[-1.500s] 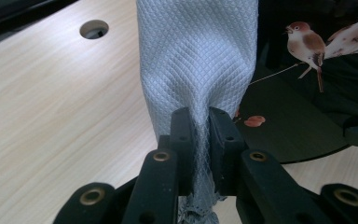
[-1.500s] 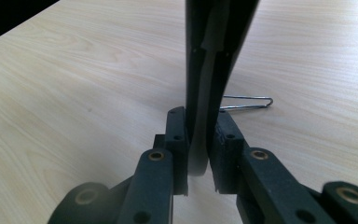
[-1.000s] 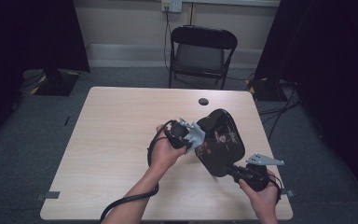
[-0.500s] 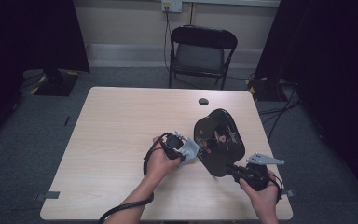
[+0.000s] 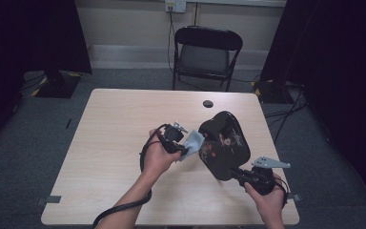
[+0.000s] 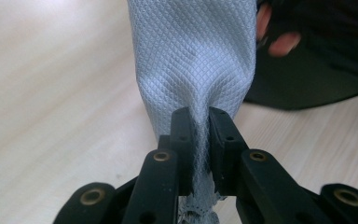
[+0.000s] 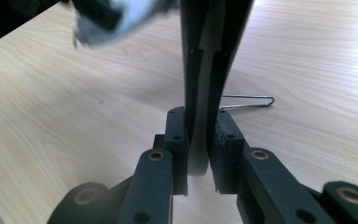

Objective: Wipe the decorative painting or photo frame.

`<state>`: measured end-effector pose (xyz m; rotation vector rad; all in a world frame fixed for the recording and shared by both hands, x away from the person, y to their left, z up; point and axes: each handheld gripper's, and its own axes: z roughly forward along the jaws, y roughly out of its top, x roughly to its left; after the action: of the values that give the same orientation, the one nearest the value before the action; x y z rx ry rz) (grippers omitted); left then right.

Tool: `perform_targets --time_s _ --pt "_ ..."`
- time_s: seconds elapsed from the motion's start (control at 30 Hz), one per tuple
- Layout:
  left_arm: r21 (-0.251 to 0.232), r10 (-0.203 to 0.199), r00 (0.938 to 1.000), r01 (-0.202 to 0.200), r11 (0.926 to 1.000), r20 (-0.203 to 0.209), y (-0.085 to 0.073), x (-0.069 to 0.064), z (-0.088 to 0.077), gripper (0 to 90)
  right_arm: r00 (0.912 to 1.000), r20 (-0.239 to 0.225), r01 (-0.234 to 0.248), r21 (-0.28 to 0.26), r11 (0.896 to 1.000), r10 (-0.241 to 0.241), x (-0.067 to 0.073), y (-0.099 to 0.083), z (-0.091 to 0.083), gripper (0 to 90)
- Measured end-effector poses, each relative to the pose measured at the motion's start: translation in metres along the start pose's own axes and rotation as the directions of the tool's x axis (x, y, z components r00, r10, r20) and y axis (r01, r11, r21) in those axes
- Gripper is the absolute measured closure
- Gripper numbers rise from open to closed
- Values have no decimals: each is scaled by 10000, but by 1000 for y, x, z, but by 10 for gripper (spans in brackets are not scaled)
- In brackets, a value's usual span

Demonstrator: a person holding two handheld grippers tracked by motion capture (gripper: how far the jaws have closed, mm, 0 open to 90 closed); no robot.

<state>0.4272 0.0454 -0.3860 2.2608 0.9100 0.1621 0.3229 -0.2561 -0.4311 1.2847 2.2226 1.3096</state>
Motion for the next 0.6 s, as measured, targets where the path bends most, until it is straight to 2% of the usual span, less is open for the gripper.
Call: perform_targets --time_s 0.07,0.17,0.27,0.4,0.6 --pt "-272 21 10000 -23 9996 -76 11 -1 -13 815 10000 0 -2 -7 10000 2 0 0 0 792" --pt "-656 274 9995 -283 9974 -149 27 -5 -27 815 10000 13 8 -7 10000 -8 0 1 1 792" --pt "-912 453 9988 -469 9947 -188 40 -9 -32 814 10000 15 18 0 10000 -18 0 1 1 792" --pt "-716 545 9983 -558 9959 -206 46 -11 -20 814 10000 11 15 16 10000 -15 0 1 1 792" --pt "-292 364 9993 -366 9989 -81 36 -8 7 814 10000 -8 16 19 10000 -16 0 1 1 792"
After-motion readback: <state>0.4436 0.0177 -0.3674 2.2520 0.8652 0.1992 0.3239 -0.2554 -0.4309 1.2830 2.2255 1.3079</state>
